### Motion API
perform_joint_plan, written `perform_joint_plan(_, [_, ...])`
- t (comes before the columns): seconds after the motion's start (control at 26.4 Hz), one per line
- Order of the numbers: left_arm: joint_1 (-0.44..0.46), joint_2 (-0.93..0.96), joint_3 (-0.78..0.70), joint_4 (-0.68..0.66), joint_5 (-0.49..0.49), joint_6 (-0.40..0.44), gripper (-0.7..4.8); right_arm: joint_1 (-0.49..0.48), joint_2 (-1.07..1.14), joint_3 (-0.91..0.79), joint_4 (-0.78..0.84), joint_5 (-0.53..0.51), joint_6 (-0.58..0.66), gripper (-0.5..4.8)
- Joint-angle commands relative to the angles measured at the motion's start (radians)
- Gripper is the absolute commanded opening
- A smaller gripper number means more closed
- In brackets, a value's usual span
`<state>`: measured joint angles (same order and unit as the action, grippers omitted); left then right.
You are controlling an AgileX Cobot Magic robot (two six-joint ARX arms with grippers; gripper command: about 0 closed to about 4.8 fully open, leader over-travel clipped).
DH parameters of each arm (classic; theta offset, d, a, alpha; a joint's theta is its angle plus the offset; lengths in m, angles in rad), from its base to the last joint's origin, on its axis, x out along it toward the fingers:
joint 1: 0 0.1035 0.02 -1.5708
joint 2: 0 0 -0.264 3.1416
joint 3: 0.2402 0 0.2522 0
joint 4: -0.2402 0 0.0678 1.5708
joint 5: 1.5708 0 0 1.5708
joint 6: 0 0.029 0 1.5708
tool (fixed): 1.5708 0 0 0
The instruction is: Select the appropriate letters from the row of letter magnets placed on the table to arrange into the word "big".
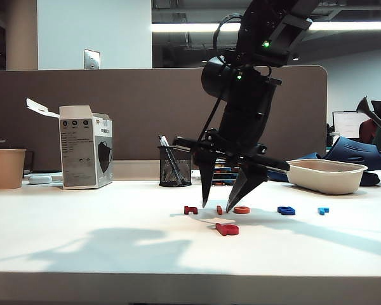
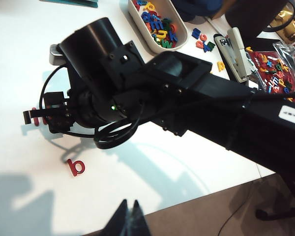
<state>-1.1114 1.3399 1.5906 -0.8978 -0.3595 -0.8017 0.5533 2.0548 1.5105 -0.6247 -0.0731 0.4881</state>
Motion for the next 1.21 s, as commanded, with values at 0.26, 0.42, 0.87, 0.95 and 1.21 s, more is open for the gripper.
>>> perform_joint_plan(0.26, [-0.002, -0.003, 0.002, 0.009, -0.003, 0.001, -0.05, 0.013, 0.042, -0.011, -0.057, 0.004, 0.001, 1.38])
perform_joint_plan(0.42, [-0.002, -0.003, 0.002, 0.009, -0.003, 0.001, -0.05, 0.015, 0.074, -0.011, -0.075, 0.004, 0.001, 1.35])
perform_joint_plan(0.87, [-0.002, -0.003, 0.002, 0.009, -0.003, 0.001, -0.05, 0.014, 0.09, -0.011, -0.134, 0.049, 0.001, -0.07])
perform_joint_plan(0.95, [-0.002, -0.003, 0.002, 0.009, -0.003, 0.001, -0.05, 0.014, 0.089, -0.011, -0.134, 0.048, 0.001, -0.08])
perform_joint_plan(1.21, [-0.002, -0.003, 0.002, 0.009, -0.003, 0.001, -0.05, 0.014, 0.041, -0.01, -0.154, 0.048, 0.001, -0.08])
